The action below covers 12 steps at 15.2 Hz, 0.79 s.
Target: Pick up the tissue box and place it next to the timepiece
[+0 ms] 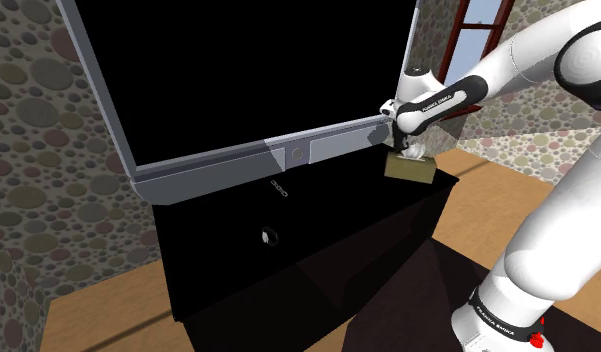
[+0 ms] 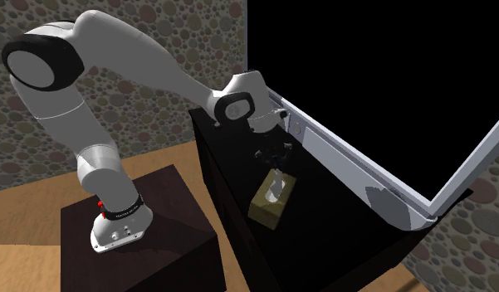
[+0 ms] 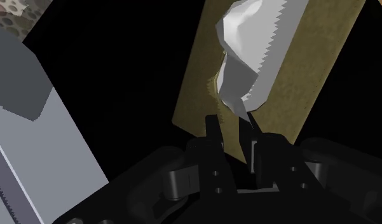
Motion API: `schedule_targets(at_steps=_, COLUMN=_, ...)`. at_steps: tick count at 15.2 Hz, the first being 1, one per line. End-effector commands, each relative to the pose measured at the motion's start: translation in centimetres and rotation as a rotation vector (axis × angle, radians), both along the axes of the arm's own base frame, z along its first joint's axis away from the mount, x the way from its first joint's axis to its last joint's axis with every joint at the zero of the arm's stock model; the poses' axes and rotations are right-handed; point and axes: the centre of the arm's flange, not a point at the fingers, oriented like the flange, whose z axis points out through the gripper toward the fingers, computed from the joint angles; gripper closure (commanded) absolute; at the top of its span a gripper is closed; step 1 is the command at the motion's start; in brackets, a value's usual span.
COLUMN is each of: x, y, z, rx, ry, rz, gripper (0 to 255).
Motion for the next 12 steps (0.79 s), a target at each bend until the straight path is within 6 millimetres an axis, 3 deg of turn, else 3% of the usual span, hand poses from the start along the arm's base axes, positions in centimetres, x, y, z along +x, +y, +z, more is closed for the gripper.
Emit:
schedule_targets(at_steps=1, x=0.0, y=0.0, z=1.0, rx=0.000, ry=0.000, rz=0.000, gripper=255)
schedule_targets(at_steps=12, x=0.0, y=0.0, z=6.8, rx=0.000, ry=0.000, rz=0.000, gripper=255)
